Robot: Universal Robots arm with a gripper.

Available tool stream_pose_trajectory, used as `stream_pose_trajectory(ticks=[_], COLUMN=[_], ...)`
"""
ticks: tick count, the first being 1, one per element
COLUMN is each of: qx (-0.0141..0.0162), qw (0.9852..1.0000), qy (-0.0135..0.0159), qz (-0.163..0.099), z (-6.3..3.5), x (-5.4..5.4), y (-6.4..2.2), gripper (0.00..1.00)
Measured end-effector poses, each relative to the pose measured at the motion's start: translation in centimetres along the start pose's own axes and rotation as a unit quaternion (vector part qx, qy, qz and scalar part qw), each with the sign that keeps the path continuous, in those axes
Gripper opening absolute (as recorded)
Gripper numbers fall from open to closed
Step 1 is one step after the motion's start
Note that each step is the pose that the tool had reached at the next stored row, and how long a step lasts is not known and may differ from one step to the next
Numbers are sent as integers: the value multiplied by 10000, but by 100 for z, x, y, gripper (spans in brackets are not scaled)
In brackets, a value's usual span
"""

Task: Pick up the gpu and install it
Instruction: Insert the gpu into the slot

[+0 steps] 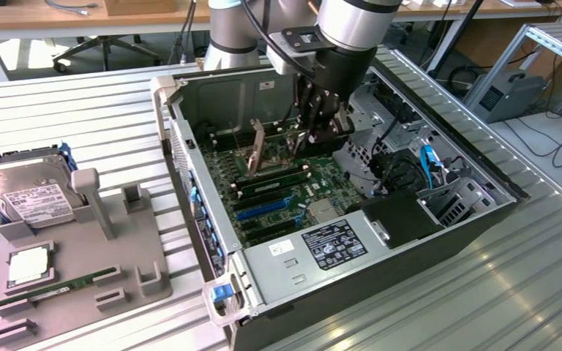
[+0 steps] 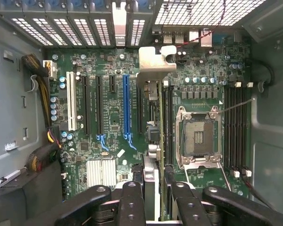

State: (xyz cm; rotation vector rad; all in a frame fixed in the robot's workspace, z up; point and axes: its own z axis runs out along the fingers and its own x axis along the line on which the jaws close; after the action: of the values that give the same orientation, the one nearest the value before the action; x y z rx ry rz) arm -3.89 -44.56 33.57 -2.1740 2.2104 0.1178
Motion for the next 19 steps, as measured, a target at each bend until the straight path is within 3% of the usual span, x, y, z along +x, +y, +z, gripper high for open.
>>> stream_pose_trajectory(ticks=[19], qx=[2], qw=[10000], qy=[8], qz=[-5], z=[1], x=[61], y=[53], gripper=[27])
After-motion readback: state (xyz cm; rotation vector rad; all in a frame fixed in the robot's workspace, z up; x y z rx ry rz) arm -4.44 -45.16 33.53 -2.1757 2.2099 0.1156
